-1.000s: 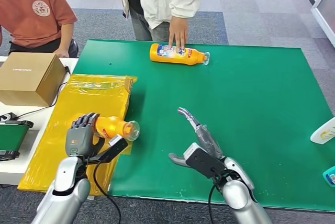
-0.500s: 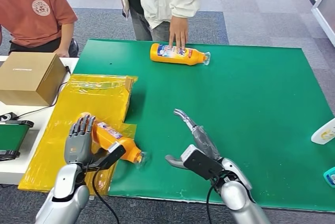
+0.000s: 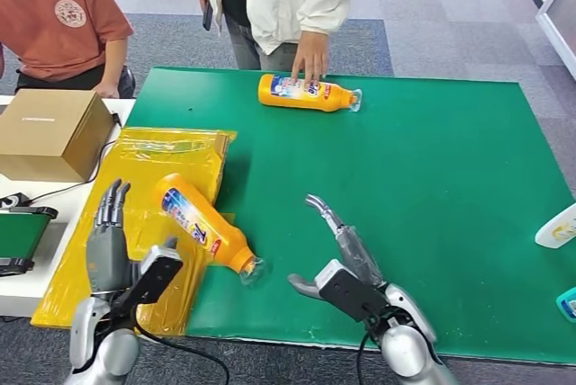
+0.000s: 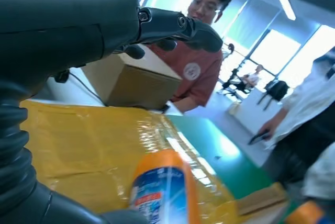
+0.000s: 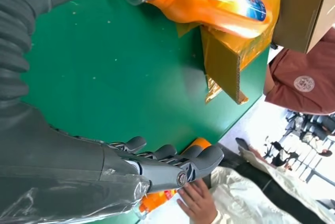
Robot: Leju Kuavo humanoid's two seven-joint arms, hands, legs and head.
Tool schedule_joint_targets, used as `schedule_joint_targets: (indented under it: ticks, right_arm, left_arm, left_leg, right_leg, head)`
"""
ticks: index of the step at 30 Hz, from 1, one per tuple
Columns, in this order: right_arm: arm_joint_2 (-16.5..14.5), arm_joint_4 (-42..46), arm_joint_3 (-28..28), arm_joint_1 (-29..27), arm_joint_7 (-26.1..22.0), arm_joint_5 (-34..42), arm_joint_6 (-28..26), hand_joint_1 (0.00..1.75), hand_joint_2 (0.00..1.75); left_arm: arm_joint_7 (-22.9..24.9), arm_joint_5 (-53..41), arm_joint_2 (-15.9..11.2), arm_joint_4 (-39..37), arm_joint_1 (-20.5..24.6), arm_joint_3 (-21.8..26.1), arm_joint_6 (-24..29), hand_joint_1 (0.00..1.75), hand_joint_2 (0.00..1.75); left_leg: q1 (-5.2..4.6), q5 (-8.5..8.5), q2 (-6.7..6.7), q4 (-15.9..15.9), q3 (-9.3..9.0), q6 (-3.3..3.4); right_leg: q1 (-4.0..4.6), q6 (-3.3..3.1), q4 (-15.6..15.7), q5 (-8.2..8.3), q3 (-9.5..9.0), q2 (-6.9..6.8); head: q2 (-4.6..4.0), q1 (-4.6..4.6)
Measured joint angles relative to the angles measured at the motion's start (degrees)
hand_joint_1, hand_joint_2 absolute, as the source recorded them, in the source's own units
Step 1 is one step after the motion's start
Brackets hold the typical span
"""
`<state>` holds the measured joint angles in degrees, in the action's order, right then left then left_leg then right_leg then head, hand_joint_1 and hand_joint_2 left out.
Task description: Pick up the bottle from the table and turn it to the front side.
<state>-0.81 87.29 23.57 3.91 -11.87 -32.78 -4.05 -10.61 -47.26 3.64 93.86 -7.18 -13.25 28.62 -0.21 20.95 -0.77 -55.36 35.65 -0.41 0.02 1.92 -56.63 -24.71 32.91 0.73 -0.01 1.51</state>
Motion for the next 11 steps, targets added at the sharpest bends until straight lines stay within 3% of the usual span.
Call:
schedule_joint_targets:
  ticks: [5, 11]
  right_arm:
    - [0.25, 1.59, -0.82, -1.81, 0.0, -0.81, -0.61, 0.0, 1.75]
    - [0.45, 2.44, -1.52, -2.81, -0.15, -1.14, -1.16, 0.0, 1.75]
  left_arm:
    - [-6.77, 18.95, -0.01, 10.17, -2.97, -0.81, -6.53, 0.0, 1.75]
    - [-10.74, 34.66, -0.16, 16.34, -5.18, -0.76, -16.08, 0.0, 1.75]
  left_leg:
    - [0.0, 0.01, 0.0, 0.0, 0.0, 0.0]
    - [0.0, 0.0, 0.0, 0.0, -0.01, 0.0]
  right_leg:
    - [0.0, 0.01, 0.01, -0.01, -0.01, 0.0]
    - [0.0, 0.01, 0.01, 0.0, -0.02, 0.0]
  head:
    - [0.01, 0.0]
    - [0.0, 0.0]
